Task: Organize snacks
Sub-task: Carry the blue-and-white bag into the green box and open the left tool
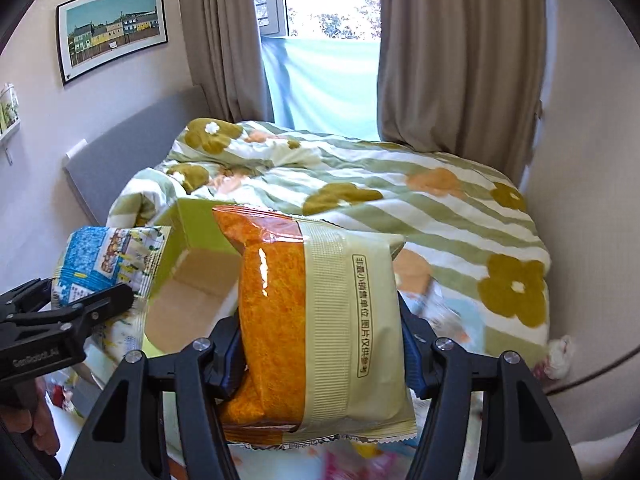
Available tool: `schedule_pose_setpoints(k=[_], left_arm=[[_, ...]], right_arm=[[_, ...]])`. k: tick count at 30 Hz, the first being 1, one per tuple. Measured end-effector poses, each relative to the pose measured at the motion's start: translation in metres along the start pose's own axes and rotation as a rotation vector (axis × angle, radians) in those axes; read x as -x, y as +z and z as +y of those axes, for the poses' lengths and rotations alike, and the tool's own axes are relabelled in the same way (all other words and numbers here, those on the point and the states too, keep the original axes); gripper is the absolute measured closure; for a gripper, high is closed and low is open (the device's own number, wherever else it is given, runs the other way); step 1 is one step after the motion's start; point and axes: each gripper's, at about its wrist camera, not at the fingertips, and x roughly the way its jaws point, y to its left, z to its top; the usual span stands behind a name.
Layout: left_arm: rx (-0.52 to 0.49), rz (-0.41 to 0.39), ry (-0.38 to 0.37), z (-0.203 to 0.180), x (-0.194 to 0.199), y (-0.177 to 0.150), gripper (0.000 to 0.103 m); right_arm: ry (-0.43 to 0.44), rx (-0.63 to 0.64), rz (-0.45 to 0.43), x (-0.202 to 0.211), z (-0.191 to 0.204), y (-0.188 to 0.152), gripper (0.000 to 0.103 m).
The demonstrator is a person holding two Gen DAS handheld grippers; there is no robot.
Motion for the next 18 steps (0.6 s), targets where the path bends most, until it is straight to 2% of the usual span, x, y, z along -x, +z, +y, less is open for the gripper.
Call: schedule_pose_setpoints(k=[4,11,15,18], left_arm=[[-0.030,0.006,0.015,0.044,-0.025,0.044,0.025],[-0.101,0.099,-0.005,0.102,-0.113,0.101,0.024],[-0.150,0.157,-0.027,0.116,-0.166,0.111,0.023],[-0.187,0.190,-0.021,0.119,-0.201,0.111,0.015]], right_arm=[[0.048,-0.013,0.003,-0.033,0.041,0.031,0.045],[0.013,-0.011,0.057,-0.104,0.106,0.066,0.045],[-0.021,-0.047,0.107,-0.143,0.115,0.072,0.045],[-0.041,-0.079,0.149,-0.165,0.115,0.070,0.045]])
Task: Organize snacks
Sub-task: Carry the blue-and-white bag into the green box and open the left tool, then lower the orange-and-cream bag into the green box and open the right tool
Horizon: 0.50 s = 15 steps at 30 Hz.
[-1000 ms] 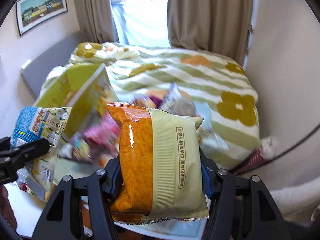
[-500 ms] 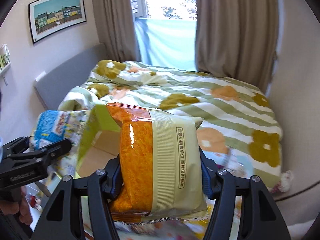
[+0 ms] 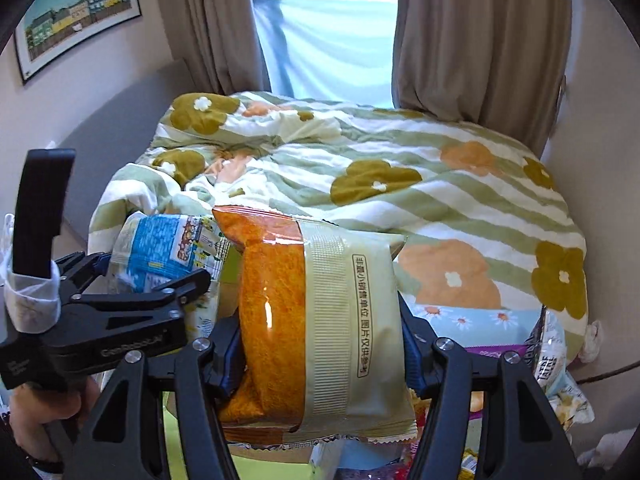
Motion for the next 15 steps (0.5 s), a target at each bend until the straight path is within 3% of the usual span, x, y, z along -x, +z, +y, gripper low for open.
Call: schedule_pose_setpoints(k=[4,7,15], left_arm=[[-0.028,0.048,-0.006,0.004,-0.035,0.000,0.005],[-0.026,0.054,-0.021,0.008,-0.043,-0.003,0.005],[-0.016,0.044,0.034,0.016,-0.016,-0.019,0.004]], right_arm=[[-0.030,-0.020,0.046,-0.018,-0.001,0.001,0.045],[-0.038,-0.026,0.061,-0.022,-0.002,0.001,0.045],[0.000,0.001,0.027,-0.020,0.010,0.010,0.044]])
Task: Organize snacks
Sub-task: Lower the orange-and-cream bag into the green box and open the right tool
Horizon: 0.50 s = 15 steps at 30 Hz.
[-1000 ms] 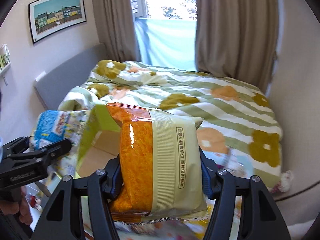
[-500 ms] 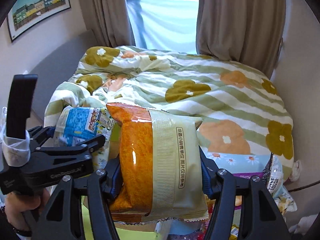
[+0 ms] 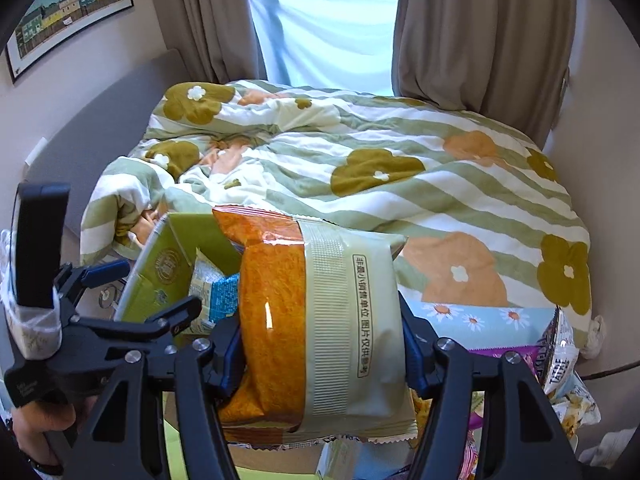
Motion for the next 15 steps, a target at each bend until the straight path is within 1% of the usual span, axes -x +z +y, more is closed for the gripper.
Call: schedule_pose_setpoints(k=[3,6,10,12,13,15], left_arm=[[0.013,-0.012,0.008,0.008,0.015,-0.008,0.004],[0.013,-0.020,0.048,0.015,0.026,-0.014,0.004],[0.006,-0.012,0.096,0.023,0.028,-0.023,0.004],[0.010,-0.010,0.100,0.027,0.028,-0.026,0.004],[0.014,-0.010,0.101,0.029,0.028,-0.028,0.004],[0.019,-0.012,0.104,0.033,0.029,-0.029,0.004]], right_arm=[[0.019,0.005,0.009,-0.006,0.007,0.009,0.043],[0.038,0.013,0.030,-0.020,0.014,0.015,0.043],[0.052,0.023,0.061,-0.040,0.024,0.019,0.042],[0.071,0.020,0.074,-0.047,0.026,0.019,0.024],[0.076,0.015,0.070,-0.049,0.027,0.019,0.000],[0.067,0.008,0.041,-0.046,0.026,0.016,0.000]])
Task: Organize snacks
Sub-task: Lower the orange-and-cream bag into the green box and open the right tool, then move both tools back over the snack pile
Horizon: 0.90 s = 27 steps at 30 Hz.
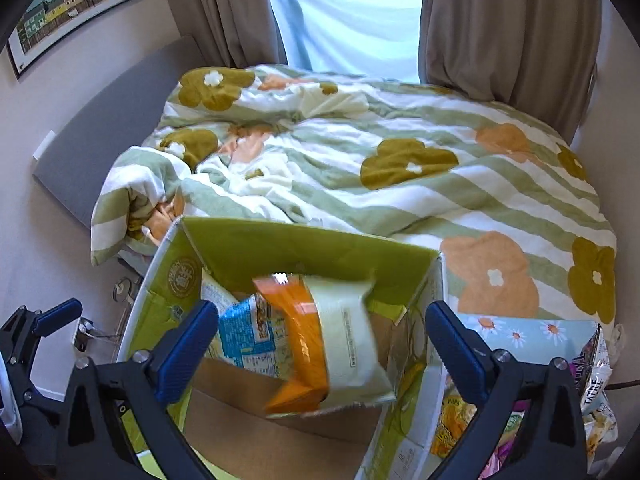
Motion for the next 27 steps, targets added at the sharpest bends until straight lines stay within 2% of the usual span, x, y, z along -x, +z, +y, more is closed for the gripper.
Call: schedule_pose_setpoints(k=[3,12,19,24,27], left_arm=[[0.007,-0.001,-0.006,0.001,0.002,-0.003,0.004],[-0.008,-0.023,-0.020,-0.004,0.017,-0.006,0.004],[-0.023,-0.088,-0.021,-0.015,0.060,-0.011,0.004],[-0.031,-0.151,-0.016,-0.030,0.097,-0.021,0.004],[-0.020,-0.185,-0.010,-0.045,0.118,-0.029,0.004]], right_arm=[[-0.013,0.017,-0.031,0.006,0.001,-0.003,0.000],[-0.030,0.038,-0.049,0.033,0.002,-0.014,0.000],[-0.055,0.033,-0.096,0.080,-0.001,-0.022,0.000],[-0.020,0.002,-0.126,0.122,-0.015,-0.036,0.000],[-0.041,-0.016,-0.153,0.151,-0.032,-0.050,0.000]])
